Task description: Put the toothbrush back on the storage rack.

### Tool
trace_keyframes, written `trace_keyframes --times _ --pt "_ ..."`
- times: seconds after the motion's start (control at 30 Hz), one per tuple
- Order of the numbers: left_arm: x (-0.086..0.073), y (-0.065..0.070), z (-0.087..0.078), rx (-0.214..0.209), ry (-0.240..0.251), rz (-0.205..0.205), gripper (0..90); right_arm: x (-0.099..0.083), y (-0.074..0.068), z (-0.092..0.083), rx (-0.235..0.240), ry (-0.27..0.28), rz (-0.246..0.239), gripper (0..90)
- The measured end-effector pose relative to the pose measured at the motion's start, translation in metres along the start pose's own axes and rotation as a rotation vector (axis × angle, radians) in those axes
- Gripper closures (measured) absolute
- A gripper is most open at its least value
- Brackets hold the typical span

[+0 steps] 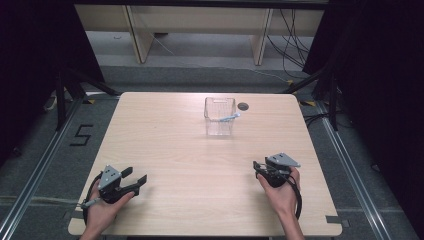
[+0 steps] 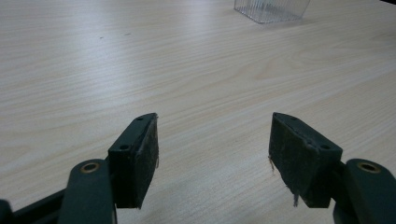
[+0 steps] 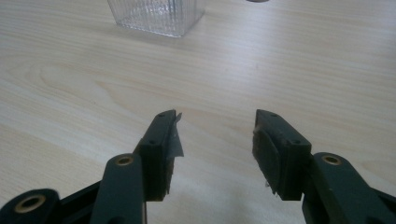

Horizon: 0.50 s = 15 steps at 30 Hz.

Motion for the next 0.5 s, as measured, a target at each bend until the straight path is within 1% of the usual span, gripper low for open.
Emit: trace_keyframes --times 0.03,0.1,0.13,0.17,0.2,0.23,0.27,0.3,0.33,0.4,0.43,0.5 --pt "-0.0001 0.0001 0.0001 0.000 -0.001 0.002 32.7 -0.0037 0.0001 -0.0025 -0.008 0.006 0.019 50.3" --pt "-0.0001 0.0000 0.0001 0.003 -0.003 0.003 32.7 -0.0047 0.0013 -0.0029 -0.004 0.010 0.010 50.3" --pt "-0.0002 0.0001 0.0001 0.003 -0.004 0.003 32.7 -0.0091 0.0009 -0.0047 -0.033 0.008 0.035 50.3" --pt "-0.0002 0.0001 0.0001 0.003 -0.004 0.003 32.7 -0.0091 0.0009 -0.0047 -0.033 0.008 0.035 50.3" --pt "-0.0002 0.0001 0.0001 0.003 -0.004 0.003 32.7 -0.0087 0.0025 -0.0036 -0.027 0.025 0.014 50.3" --pt "-0.0001 0.0002 0.0000 0.001 -0.002 0.003 32.7 -0.0103 0.0009 -0.0042 0.001 0.020 0.029 50.3" --pt "-0.0001 0.0003 -0.0001 0.000 0.000 0.003 32.7 -0.0118 -0.0012 -0.0047 -0.012 0.026 0.055 50.3" --pt "-0.0001 0.0004 -0.0001 -0.001 0.000 0.003 32.7 -0.0118 -0.0012 -0.0034 -0.015 0.041 0.056 50.3" --pt "-0.0001 0.0005 -0.0002 -0.001 0.001 0.002 32.7 -0.0132 0.0001 -0.0039 -0.007 0.025 0.025 50.3" --pt "-0.0001 0.0006 -0.0003 0.000 -0.001 0.003 32.7 -0.0132 0.0002 -0.0042 -0.006 0.023 0.019 50.3" --pt "-0.0001 0.0008 -0.0002 -0.002 0.000 0.003 32.7 -0.0124 0.0007 -0.0043 -0.019 0.038 0.008 50.1" --pt "-0.0001 0.0007 -0.0003 -0.001 0.000 0.003 32.7 -0.0124 0.0005 -0.0042 -0.018 0.038 0.008 50.2"
Point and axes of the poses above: each handheld gripper's, and its own axes: z roughly forward along the jaws, x roughly out of its top, y roughly to its right, the point moved 7 cm from there along z, roughly forward along the jaws, and after that the axes turned 14 degrees about x, right-handed, at the moved point
